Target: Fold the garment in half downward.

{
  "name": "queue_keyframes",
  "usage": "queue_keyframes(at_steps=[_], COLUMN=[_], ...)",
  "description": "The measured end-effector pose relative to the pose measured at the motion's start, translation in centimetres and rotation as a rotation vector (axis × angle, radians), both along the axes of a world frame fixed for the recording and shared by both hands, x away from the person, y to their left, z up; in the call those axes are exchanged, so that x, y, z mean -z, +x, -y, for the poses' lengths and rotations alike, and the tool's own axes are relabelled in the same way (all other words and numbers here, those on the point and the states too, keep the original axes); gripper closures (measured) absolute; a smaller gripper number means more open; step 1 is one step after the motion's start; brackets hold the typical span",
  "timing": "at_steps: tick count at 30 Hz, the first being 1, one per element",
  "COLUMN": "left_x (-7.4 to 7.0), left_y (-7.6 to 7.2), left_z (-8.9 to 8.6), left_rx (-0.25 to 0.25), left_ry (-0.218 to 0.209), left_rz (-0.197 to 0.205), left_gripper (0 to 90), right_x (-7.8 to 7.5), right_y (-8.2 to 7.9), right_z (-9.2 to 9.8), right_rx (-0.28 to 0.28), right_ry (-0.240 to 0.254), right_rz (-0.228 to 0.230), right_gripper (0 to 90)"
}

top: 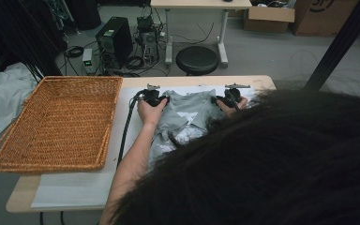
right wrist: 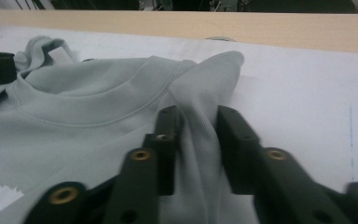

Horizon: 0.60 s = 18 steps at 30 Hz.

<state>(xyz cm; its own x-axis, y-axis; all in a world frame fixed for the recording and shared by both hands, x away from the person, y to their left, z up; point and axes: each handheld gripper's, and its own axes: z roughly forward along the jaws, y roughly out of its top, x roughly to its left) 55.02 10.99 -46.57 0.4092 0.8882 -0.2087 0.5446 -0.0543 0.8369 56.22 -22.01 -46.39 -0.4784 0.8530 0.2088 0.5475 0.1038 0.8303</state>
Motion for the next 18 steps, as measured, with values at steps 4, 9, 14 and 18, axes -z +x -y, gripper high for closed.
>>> queue_keyframes(at_steps=[4,9,14,18], left_x=[0.0,-0.8,-2.2,-3.2], left_y=[-0.1,-0.7,-2.0,-3.9], left_z=[-0.5,-0.6,-0.8,-0.8], left_rx=[-0.003,0.035,0.062,0.087], left_ry=[-0.042,-0.018,-0.070,-0.071], left_rz=[-0.015,0.036,0.114,0.185], left_gripper=[84.4,85.1,85.3,85.2], right_x=[-0.4,-1.6,-3.0,-3.7], right_y=[-0.3,-0.8,-1.7,-3.2], right_z=[-0.4,-0.5,-0.2,-0.1], right_rx=[-0.022,-0.045,-0.083,-0.111], right_ry=[-0.037,-0.001,0.042,0.050], right_rz=[0.019,0.054,0.097,0.135], right_gripper=[84.4,86.2,86.2,86.2])
